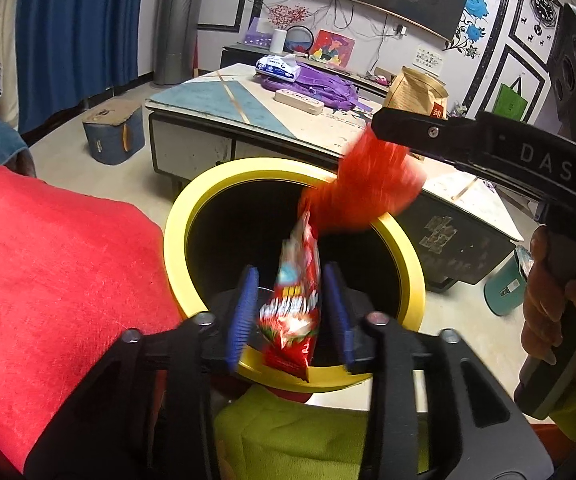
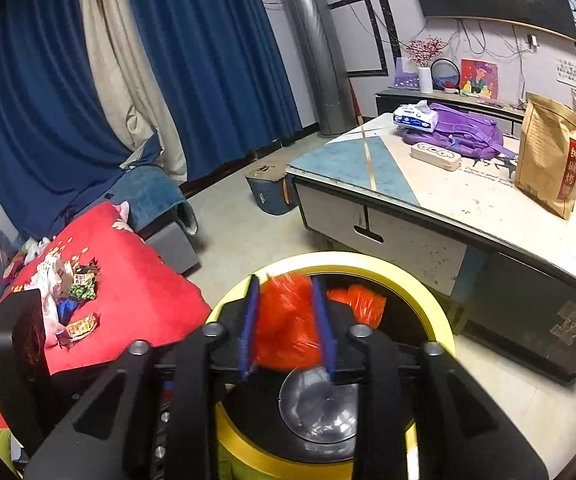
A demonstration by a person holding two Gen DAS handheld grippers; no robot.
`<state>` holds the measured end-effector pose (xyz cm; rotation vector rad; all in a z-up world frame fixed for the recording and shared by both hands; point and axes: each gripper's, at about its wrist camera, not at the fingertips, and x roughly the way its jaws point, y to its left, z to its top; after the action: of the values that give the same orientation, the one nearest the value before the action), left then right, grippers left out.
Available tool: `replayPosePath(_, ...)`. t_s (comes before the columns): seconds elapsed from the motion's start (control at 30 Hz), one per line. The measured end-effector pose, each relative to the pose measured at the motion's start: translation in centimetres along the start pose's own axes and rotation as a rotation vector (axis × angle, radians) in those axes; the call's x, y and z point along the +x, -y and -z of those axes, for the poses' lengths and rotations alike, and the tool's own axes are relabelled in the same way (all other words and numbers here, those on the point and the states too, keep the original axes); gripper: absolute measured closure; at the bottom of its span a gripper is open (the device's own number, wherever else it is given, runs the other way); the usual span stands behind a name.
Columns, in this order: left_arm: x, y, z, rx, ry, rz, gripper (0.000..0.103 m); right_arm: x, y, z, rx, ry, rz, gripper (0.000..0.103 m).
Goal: Collect trash
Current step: 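Open both tools to drop the red bag and wrapper into the bin, then move both open tools back over the bed toward the remaining trash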
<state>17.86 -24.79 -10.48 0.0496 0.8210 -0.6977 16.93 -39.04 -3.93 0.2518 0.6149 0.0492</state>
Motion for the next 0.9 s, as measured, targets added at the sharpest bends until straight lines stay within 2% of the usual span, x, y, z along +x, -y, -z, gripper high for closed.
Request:
replayPosePath(0.17,-0.2,-0.3,0.0,-0.022,0.001,-0.013,0.049,-0.4,0.2,-0.2,0.007,0.020,0.019,0.061)
replayPosePath(0.2,-0.4,-0.4,0.0,-0.028,0.003,-0.017,0.044,-0.5,0.2,-0.2,0.006,0.026,0.023,0.059)
replayPosePath(0.3,-1.3,-0.6,0.0,-0.049,0.016,-0.040,0.020,-1.0,0.0,-0.3,-0.001,0.047,0.033,0.053)
replayPosePath(0.37,-2.1,-1.0,-0.1,-0.067,0.032,-0.058,0.012,-1.4,-0.3,-0.4,-0.008,0.063,0.037,0.050)
replayPosePath(0.6,-5.9,-2.6,-0.8,-0.119,0.118,-0.142,0.011,-2.7,-2.0,-0.4,-0.056,0.118,0.028,0.038)
replayPosePath(0.9,-10.4,-5.9,-0.8,-0.196,0.202,-0.264,0.011,-3.9,-4.1,-0.1,-0.090,0.148,-0.007,0.033)
